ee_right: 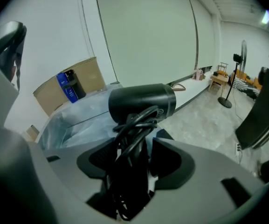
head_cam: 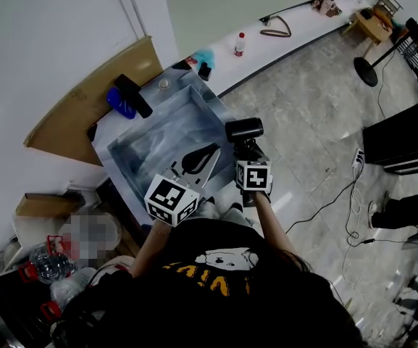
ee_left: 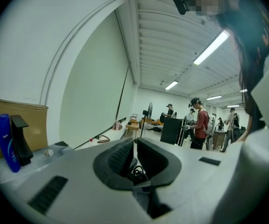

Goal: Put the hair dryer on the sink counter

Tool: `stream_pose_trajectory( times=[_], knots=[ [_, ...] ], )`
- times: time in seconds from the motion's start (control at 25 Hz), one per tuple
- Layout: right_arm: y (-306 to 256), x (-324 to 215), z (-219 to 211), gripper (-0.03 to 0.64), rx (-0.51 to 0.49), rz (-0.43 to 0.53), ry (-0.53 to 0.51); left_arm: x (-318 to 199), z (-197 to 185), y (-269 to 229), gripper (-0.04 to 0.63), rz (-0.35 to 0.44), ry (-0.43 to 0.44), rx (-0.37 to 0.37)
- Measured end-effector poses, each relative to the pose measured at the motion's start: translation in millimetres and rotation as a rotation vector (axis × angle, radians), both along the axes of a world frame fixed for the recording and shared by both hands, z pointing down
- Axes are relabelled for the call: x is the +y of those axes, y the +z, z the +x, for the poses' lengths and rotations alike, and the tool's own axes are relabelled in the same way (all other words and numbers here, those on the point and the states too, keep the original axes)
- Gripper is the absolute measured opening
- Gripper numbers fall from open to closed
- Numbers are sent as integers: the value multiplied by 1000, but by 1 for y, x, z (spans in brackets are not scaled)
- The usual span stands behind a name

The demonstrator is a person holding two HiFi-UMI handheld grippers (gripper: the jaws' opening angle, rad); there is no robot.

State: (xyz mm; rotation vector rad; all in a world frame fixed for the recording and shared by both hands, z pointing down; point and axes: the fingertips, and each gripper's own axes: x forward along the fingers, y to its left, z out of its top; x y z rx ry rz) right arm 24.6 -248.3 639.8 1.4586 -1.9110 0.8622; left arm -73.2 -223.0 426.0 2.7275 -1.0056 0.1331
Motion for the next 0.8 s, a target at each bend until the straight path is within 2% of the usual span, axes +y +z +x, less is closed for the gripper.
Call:
stream_pose_trajectory(
  times=[0.16, 0.36, 0.56, 0.8],
  knots=[
    [1, 1, 0, 243, 29, 5, -13, 1, -1, 1, 26, -1, 2, -4],
    [-1, 1, -4, 273, 3, -5, -25, -1, -3, 3, 26, -6, 0, -4],
    [-2, 5, -2, 268, 20, -9, -28, -2, -3, 3, 26, -8, 4, -3],
    [-1, 9, -3, 290, -43, -25, -10, -3, -5, 6, 26, -11, 10, -3]
  ],
)
